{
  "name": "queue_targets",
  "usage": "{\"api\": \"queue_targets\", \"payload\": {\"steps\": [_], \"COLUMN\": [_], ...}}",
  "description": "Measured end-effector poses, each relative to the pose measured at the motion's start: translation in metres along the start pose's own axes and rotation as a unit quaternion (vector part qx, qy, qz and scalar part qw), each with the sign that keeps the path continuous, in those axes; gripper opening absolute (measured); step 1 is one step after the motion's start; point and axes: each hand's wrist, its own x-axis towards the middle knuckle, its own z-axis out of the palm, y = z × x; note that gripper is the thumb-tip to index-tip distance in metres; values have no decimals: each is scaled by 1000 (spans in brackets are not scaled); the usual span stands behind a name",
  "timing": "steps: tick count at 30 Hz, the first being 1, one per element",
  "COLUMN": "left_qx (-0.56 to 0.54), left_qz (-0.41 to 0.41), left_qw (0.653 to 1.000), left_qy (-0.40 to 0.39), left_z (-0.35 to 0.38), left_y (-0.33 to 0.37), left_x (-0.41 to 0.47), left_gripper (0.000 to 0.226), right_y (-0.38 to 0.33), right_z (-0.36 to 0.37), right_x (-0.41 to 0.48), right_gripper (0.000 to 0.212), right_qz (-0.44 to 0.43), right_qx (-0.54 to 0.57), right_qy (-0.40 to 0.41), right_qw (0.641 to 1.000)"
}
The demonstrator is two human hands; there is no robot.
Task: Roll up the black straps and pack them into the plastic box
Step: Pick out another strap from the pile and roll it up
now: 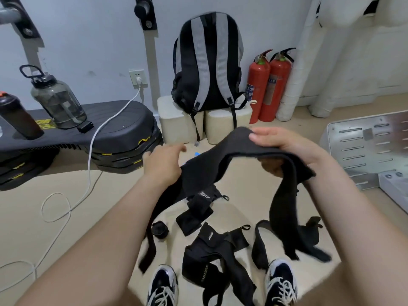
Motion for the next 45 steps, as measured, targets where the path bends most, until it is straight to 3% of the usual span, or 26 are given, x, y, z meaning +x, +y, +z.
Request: {"api": "queue_targets", "payload": {"steps": [2, 3, 4, 6, 9, 12, 15, 18, 22, 25, 30, 36, 40, 42, 45], "left_qx": [-60, -145, -261, -464, -572, -644, -680, -708, -676, -667, -669, -661, -669, -671, -654], "left_qz": [-18, -13, -13, -35, -46, -64, -77, -61, -73, -98, -131, -122, -98, -91, -73], "left_qw": [998, 989, 965, 873, 766, 718, 707, 694, 731, 738, 732, 737, 736, 736, 752], "left_qy": [0, -4, -27, -148, -290, -256, -181, -113, -57, -39, 6, 77, 37, -10, -46], "left_z": [-3, -11, -19, -35, -46, -45, -39, -36, -35, -35, -41, -43, -42, -41, -39], "left_y": [2, 7, 15, 34, 59, 76, 83, 82, 78, 75, 67, 61, 67, 68, 70], "left_x": [1, -2, -6, -24, -43, -49, -47, -42, -34, -30, -25, -24, -27, -28, -31], "left_gripper": [44, 29, 16, 49, 81, 57, 26, 23, 25, 24, 19, 19, 30, 36, 41], "right_y": [-2, 0, 1, 6, 13, 20, 21, 18, 19, 19, 21, 12, 8, 8, 3], "right_z": [-1, -1, 1, 6, 15, 26, 33, 36, 33, 32, 38, 16, 9, 5, 3], "right_x": [-3, -3, -3, 1, 12, 19, 19, 17, 15, 12, 16, 12, 6, 6, 8], "right_gripper": [8, 16, 22, 20, 8, 23, 24, 27, 35, 41, 34, 31, 33, 43, 32], "right_qz": [13, 34, 57, 73, 3, -58, -82, -71, -17, -11, -76, 12, 56, 46, -4], "right_qx": [62, 92, 122, 160, 99, 22, 14, -18, -133, -178, -324, -448, -498, -463, -223], "right_qy": [61, 84, 96, 95, 137, 187, 171, 131, 76, 59, 124, 82, 50, 82, 174], "right_qw": [996, 992, 986, 980, 986, 980, 982, 989, 988, 982, 935, 890, 864, 881, 959]}}
